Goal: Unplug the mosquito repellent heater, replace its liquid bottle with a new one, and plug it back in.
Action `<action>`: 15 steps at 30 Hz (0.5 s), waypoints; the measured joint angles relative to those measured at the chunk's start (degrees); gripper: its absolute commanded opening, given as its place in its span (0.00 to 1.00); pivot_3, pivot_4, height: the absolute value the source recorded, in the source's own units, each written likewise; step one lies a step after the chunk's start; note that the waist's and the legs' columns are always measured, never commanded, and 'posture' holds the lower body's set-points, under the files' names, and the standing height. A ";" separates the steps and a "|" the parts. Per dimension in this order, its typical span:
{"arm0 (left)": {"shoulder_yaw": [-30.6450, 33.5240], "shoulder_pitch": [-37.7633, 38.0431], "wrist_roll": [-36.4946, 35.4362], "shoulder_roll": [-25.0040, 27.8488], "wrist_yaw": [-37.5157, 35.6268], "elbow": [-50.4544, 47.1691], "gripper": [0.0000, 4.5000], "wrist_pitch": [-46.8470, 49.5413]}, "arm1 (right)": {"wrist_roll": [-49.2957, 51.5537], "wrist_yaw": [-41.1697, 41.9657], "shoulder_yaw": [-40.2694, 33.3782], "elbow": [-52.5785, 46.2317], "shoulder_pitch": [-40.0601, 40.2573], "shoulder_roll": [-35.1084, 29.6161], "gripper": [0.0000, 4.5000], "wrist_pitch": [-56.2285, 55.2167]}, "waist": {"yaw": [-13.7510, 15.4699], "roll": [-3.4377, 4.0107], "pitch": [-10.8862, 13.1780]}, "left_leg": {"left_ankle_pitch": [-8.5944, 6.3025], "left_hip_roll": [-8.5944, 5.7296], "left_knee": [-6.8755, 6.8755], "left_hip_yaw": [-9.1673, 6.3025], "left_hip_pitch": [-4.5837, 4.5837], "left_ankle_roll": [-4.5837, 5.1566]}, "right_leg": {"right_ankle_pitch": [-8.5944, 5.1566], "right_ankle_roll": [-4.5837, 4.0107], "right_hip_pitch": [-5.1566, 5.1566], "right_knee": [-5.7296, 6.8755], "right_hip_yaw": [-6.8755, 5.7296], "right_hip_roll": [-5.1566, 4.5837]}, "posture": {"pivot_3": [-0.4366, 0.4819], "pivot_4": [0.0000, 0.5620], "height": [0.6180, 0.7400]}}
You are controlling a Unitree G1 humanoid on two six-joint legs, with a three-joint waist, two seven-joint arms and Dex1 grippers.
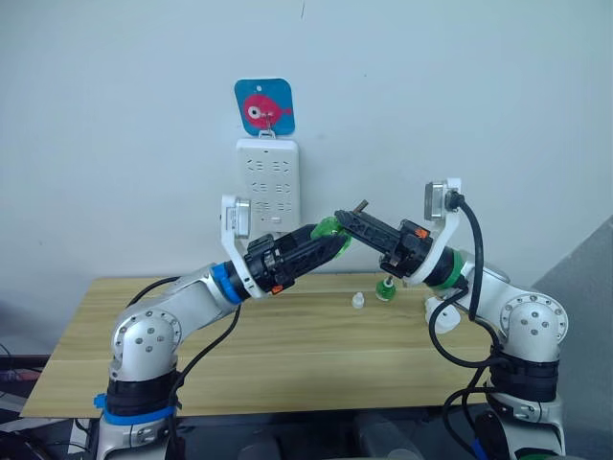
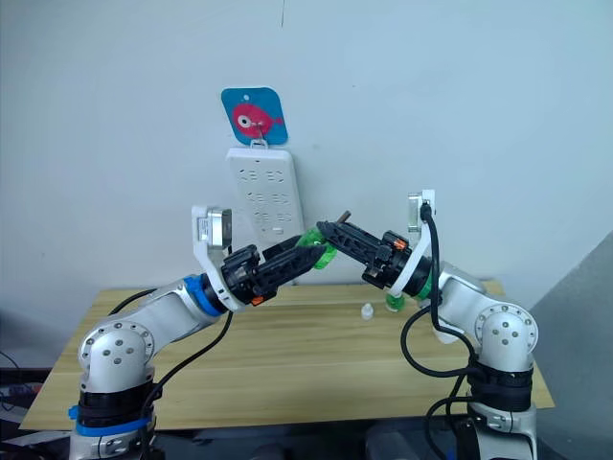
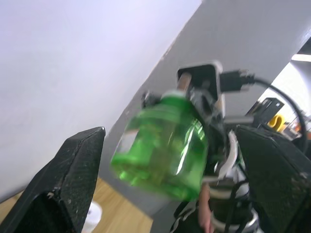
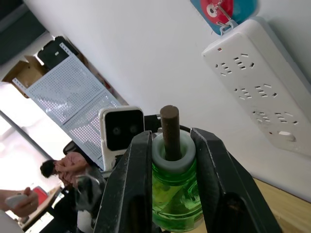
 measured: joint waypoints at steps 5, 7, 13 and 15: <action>-0.33 -0.07 -4.22 0.04 2.40 0.20 1.00 0.24 | 4.26 -2.54 0.27 0.00 0.28 -0.60 0.18 -1.37 | -0.02 0.24 -0.45 | 0.00 0.00 -0.01 0.00 0.00 0.00 | 0.00 0.00 0.00 0.00 0.01 0.02 | 0.36 0.01 0.96; -0.35 -0.07 -6.01 -0.03 3.54 0.51 1.00 0.23 | 6.35 -3.76 0.57 0.00 0.32 -0.69 0.18 -2.32 | -0.01 0.29 -0.61 | 0.00 0.00 0.00 0.00 0.01 0.00 | 0.00 0.00 0.00 0.00 0.01 0.02 | 0.36 0.01 0.96; -0.42 -0.07 -10.15 -0.50 6.07 1.09 1.00 0.05 | 11.50 -6.18 1.38 0.00 0.40 -1.99 0.18 -4.26 | 0.03 0.28 -0.81 | 0.00 -0.01 0.01 0.00 0.01 0.00 | -0.01 0.01 0.02 -0.01 0.02 0.03 | 0.36 0.01 0.96; -0.44 -0.07 -11.23 -0.58 6.90 1.28 1.00 -0.08 | 12.81 -6.59 1.71 0.00 0.45 -2.47 0.18 -4.82 | 0.03 0.29 -0.82 | 0.00 -0.01 0.00 0.00 0.01 0.01 | -0.01 0.01 0.02 -0.01 0.02 0.03 | 0.36 0.01 0.96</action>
